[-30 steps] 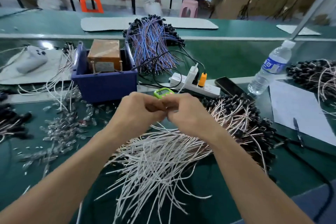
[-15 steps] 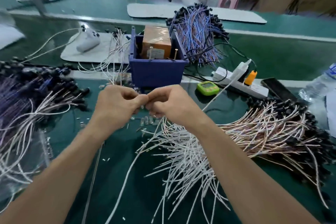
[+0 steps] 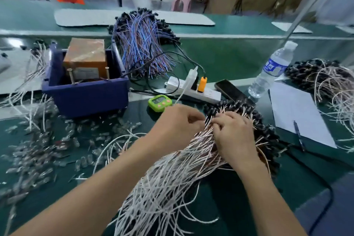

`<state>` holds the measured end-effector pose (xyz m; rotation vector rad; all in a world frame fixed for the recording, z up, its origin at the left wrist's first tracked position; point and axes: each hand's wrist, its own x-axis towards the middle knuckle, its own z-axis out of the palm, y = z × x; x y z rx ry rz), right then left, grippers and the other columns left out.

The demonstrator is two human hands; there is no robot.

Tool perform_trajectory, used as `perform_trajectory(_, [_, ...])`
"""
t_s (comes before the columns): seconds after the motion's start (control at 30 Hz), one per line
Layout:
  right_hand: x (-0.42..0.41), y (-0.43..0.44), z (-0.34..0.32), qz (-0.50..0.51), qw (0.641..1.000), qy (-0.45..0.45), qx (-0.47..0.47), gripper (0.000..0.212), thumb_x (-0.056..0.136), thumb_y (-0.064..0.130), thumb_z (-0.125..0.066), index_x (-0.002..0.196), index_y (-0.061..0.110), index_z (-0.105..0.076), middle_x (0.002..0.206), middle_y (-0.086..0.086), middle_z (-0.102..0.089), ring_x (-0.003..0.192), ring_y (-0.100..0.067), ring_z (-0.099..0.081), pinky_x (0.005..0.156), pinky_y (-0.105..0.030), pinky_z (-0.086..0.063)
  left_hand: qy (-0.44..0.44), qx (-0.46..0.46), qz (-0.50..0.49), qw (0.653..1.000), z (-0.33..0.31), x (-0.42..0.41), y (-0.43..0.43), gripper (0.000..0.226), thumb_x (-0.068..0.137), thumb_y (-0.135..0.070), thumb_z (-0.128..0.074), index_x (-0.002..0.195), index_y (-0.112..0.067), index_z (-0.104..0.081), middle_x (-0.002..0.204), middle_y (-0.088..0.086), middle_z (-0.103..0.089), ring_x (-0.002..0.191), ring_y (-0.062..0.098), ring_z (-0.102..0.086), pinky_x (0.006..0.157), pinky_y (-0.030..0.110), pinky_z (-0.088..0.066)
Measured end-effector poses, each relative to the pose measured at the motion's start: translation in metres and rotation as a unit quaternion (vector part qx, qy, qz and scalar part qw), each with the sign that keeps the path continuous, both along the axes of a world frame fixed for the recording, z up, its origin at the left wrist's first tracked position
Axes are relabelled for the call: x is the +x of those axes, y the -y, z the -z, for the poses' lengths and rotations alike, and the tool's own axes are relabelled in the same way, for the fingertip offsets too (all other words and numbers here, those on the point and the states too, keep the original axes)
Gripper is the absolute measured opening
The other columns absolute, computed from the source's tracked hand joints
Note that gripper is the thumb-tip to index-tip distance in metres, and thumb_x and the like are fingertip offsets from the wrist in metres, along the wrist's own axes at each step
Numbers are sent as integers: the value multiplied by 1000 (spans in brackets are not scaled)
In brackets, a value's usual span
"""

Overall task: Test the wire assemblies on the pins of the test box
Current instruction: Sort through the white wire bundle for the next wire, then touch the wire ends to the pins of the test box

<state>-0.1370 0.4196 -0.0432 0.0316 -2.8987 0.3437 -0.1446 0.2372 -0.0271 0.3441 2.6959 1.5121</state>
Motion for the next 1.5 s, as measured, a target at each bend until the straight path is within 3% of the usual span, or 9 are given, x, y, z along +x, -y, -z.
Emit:
perform_trajectory(0.17, [13,-8,31,-7,993,-102,-62,33,99,26,-50,117,20,-76,131,2,-70,135,-16,-54,119,-40,-31,34,-36,-29,998,17,-47,-56,25,93,-24,-67,116,-21,-78,113,-4,-78,108,9,-68,100,23,-49])
perform_trajectory(0.43, [7,-10,43,-6,981,-160,-109,33,95,26,-51,109,20,-81,123,6,-73,130,-8,-58,114,-36,-36,76,-107,-78,988,34,-80,-76,24,84,-36,-80,107,-31,-80,93,-10,-76,94,11,-69,82,22,-51])
perform_trajectory(0.57, [6,-12,44,-9,978,-168,-121,32,94,26,-53,108,21,-81,122,7,-74,130,-6,-58,115,-35,-36,120,4,-92,989,39,-83,-70,18,81,-23,-81,91,-37,-82,72,-21,-74,72,-6,-67,78,20,-55])
perform_trajectory(0.8, [6,-12,46,-9,976,-181,-124,30,94,25,-54,106,21,-81,120,5,-75,129,-7,-59,114,-32,-35,253,230,-52,938,38,-77,-64,30,89,2,-73,83,-26,-81,85,-2,-80,78,11,-75,69,23,-59])
perform_trajectory(1.03, [9,-9,37,0,980,-164,-113,31,95,25,-53,106,20,-81,120,4,-75,128,-9,-60,113,-33,-34,163,157,-57,972,28,-60,-60,28,82,-4,-81,95,-29,-79,91,-9,-79,89,5,-73,94,27,-56])
perform_trajectory(1.17, [10,-5,16,14,986,-79,-147,23,97,22,-61,112,24,-78,130,7,-70,133,-10,-54,116,-28,-24,112,122,-24,986,7,-38,-38,37,80,0,-78,78,-37,-77,85,-14,-79,84,3,-73,94,31,-58])
perform_trajectory(1.27, [15,18,-5,-5,970,-100,-220,23,92,18,-67,111,26,-78,115,13,-73,113,-4,-62,106,-20,-36,85,103,7,991,-10,-17,-7,40,83,5,-72,75,-34,-79,84,-12,-80,83,8,-75,88,26,-59])
perform_trajectory(1.37, [19,63,-20,-97,945,-43,-310,20,88,20,-67,100,29,-81,74,27,-67,76,11,-62,68,-2,-42,50,118,-36,991,-21,8,37,40,82,8,-70,78,-30,-82,81,-5,-80,81,13,-76,85,26,-60])
perform_trajectory(1.5, [13,133,-25,-201,923,45,-325,18,88,15,-65,84,22,-81,54,16,-59,54,-2,-54,50,-13,-34,13,123,-154,980,-18,45,108,37,87,4,-70,80,-30,-82,77,-1,-79,72,15,-74,77,33,-62])
